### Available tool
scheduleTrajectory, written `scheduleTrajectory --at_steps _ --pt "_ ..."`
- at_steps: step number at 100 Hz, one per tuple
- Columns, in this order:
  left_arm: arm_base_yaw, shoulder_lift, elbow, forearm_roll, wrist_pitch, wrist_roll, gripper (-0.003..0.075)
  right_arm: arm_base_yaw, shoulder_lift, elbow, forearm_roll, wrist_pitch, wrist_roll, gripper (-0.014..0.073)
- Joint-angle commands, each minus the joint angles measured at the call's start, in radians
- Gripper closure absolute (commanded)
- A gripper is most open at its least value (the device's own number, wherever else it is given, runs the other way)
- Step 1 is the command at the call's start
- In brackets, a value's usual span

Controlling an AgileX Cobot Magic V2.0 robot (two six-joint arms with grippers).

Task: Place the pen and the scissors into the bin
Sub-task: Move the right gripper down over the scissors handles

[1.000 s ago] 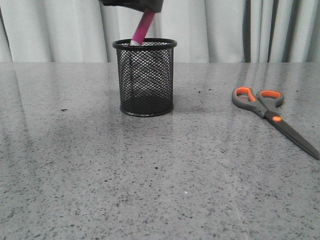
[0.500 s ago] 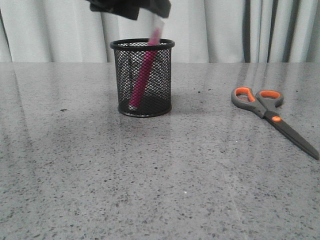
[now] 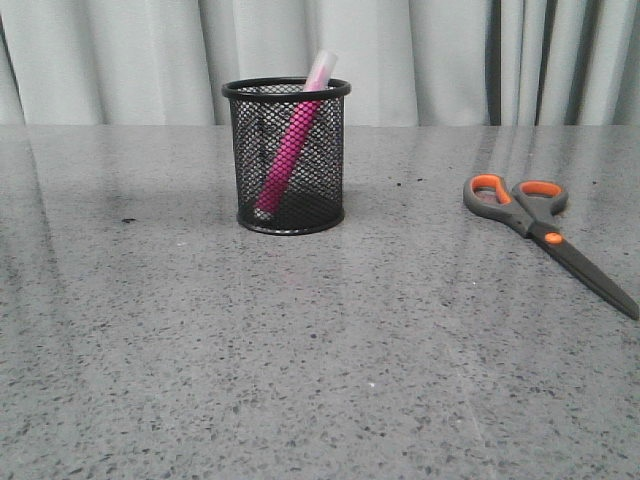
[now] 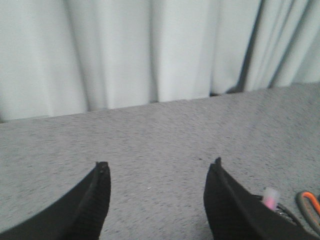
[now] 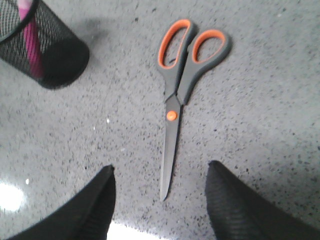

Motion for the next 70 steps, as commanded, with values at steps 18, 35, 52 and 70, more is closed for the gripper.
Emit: scheduleTrajectory --at_steps 18,35,52,70 --pt "0.063 -0.196 0.148 -0.011 -0.127 -0.007 0.0346 -0.002 0.178 -0.171 0.031 0.060 -0.052 0.0232" --pt "0.064 -0.250 0.205 -0.011 -0.137 -0.007 0.0346 0.100 0.283 -0.279 -0.049 0.077 -0.027 0.0232" --pt "0.064 -0.268 0.207 -0.011 -0.150 -0.007 0.0346 0.226 0.409 -0.365 -0.356 0.093 0.254 0.0232" --pt "0.064 -0.273 0.207 -0.011 -0.155 -0.007 0.0346 0.321 0.548 -0.458 -0.545 0.105 0.443 0.0232"
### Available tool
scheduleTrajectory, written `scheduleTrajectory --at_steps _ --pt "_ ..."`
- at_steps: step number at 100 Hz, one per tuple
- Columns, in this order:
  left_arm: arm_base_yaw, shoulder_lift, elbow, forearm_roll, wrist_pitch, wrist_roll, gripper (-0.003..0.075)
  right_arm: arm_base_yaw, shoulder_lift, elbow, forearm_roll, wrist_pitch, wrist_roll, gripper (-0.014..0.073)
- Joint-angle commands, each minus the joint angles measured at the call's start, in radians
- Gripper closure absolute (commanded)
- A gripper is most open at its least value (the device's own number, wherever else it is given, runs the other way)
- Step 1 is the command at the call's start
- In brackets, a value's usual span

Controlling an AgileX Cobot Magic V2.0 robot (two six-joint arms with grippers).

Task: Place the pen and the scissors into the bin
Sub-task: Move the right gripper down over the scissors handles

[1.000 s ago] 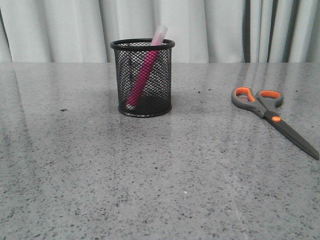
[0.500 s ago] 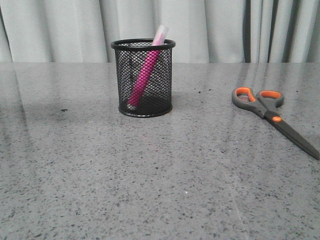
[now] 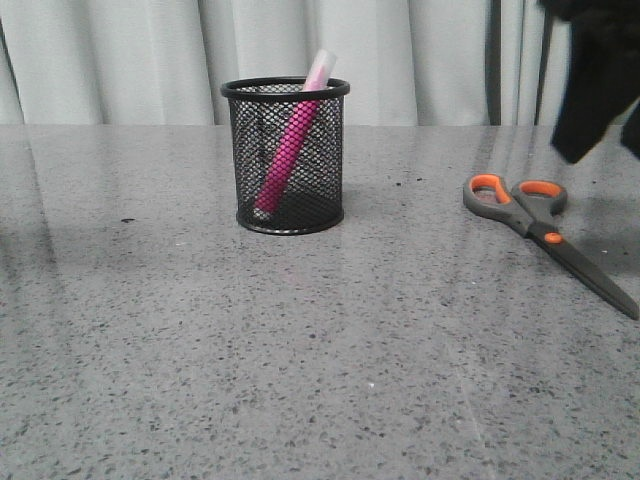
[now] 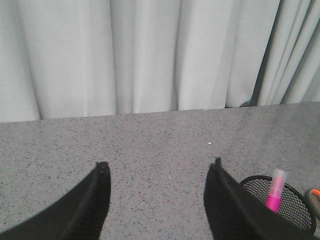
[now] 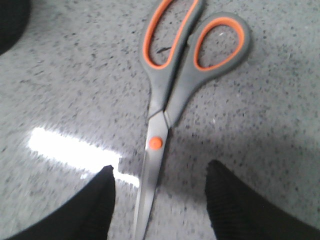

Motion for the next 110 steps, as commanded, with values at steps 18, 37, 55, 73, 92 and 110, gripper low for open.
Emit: scheduleTrajectory --at_steps 18,37,55,73,92,110 --pt "0.004 -0.016 -0.026 -0.011 -0.084 -0.007 0.0346 0.031 0.143 -0.143 -0.095 -0.009 0.108 0.0232" --pt "0.004 -0.016 -0.026 -0.011 -0.088 -0.007 0.0346 0.031 0.200 -0.161 -0.102 -0.009 0.115 0.0232" --pt "0.004 -0.016 -0.026 -0.011 -0.090 -0.007 0.0346 0.031 0.229 -0.163 -0.109 -0.013 0.115 0.0232" --pt "0.004 -0.016 -0.026 -0.011 -0.098 -0.007 0.0346 0.031 0.254 -0.163 -0.109 -0.023 0.115 0.0228" --pt "0.004 -0.016 -0.026 -0.011 -0.104 -0.007 0.0346 0.031 0.259 -0.163 -0.109 -0.033 0.115 0.0228" --pt "0.004 -0.016 -0.026 -0.011 -0.106 -0.007 0.0346 0.031 0.261 -0.163 -0.097 -0.034 0.115 0.0207"
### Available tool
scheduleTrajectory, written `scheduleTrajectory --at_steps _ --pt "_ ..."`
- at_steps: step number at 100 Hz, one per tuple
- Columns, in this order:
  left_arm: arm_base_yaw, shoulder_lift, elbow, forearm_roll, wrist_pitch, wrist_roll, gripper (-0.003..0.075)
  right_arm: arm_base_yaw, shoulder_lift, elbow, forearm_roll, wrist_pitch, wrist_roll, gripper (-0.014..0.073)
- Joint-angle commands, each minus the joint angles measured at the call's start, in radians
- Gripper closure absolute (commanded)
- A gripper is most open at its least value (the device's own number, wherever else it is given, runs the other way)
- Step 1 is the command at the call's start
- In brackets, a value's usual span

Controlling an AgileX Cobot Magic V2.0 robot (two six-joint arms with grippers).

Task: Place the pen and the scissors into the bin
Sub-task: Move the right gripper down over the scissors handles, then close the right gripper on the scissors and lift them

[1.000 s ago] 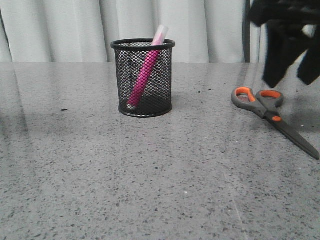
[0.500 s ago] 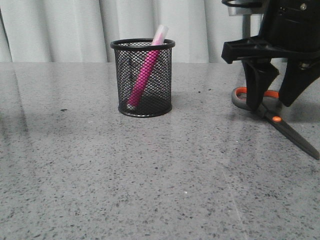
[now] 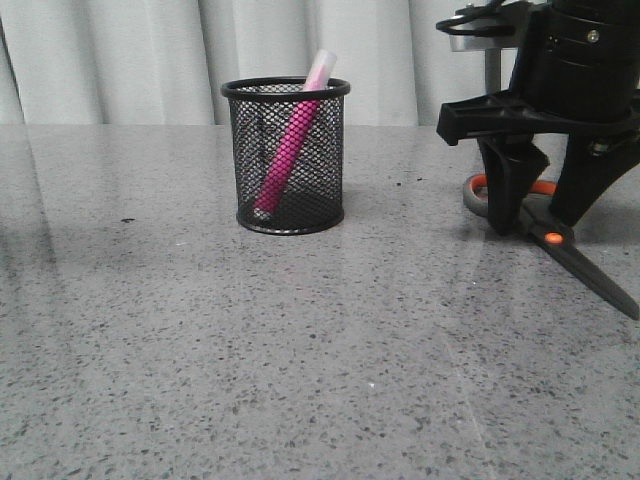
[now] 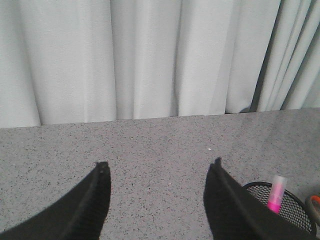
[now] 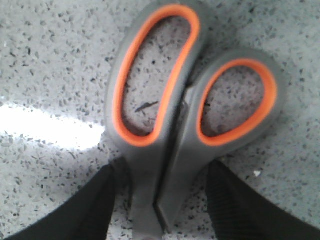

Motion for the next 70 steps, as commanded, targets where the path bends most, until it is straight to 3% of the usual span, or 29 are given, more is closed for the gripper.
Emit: scheduleTrajectory --at_steps 1,70 --pt "0.004 -0.016 -0.026 -0.010 -0.085 -0.007 0.0346 0.004 -0.032 -0.030 -0.004 -0.029 -0.001 0.0206" --pt "0.004 -0.016 -0.026 -0.010 -0.085 -0.007 0.0346 0.004 0.013 -0.030 0.032 0.039 0.035 0.0209"
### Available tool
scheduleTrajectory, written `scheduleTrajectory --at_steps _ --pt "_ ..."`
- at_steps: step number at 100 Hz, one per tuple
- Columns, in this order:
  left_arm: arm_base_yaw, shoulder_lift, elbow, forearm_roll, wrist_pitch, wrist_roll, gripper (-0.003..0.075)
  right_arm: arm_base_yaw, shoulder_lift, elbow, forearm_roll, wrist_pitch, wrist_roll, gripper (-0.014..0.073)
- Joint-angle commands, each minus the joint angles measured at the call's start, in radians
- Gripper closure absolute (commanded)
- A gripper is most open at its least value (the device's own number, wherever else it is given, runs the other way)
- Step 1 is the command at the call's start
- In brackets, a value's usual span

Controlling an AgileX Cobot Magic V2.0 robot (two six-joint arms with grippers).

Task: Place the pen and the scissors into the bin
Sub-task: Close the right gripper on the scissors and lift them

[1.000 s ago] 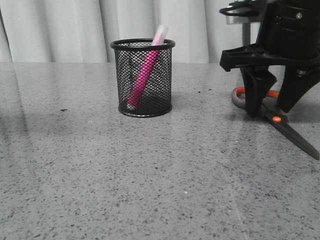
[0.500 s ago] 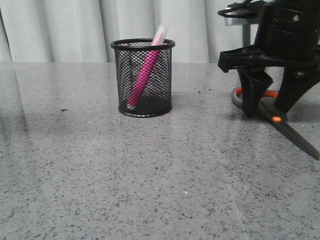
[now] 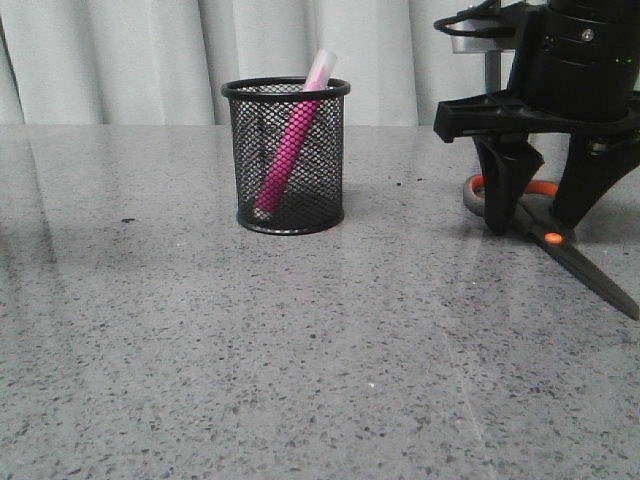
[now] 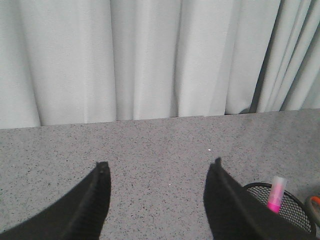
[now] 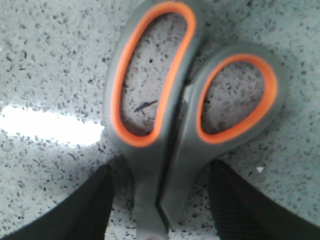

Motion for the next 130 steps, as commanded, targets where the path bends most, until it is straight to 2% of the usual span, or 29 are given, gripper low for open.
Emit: scheduleTrajectory --at_steps 1,31,50,66,78,106,118,130 --pt "0.004 -0.014 -0.026 -0.009 -0.082 -0.007 0.0346 0.004 -0.005 -0.016 0.016 0.014 0.004 0.0209" --pt "0.004 -0.014 -0.026 -0.009 -0.082 -0.007 0.0346 0.004 0.002 -0.016 0.016 0.020 0.004 0.0227" --pt "0.004 -0.014 -0.026 -0.009 -0.086 -0.007 0.0346 0.004 0.002 -0.016 0.016 0.026 0.004 0.0414" --pt "0.004 -0.014 -0.026 -0.009 -0.086 -0.007 0.0346 0.004 0.002 -0.016 0.005 0.036 0.004 0.0535" --pt "0.004 -0.014 -0.026 -0.009 -0.086 -0.007 0.0346 0.004 0.002 -0.016 -0.010 0.038 0.002 0.0666" --pt "0.004 -0.014 -0.026 -0.009 -0.086 -0.007 0.0346 0.004 -0.032 -0.014 -0.036 0.021 0.002 0.0666" --pt "0.004 -0.014 -0.026 -0.009 -0.086 -0.007 0.0346 0.004 -0.108 0.005 -0.036 -0.047 0.002 0.0666" --pt "0.004 -0.014 -0.026 -0.009 -0.086 -0.007 0.0346 0.004 -0.225 0.075 -0.037 -0.190 -0.001 0.0666"
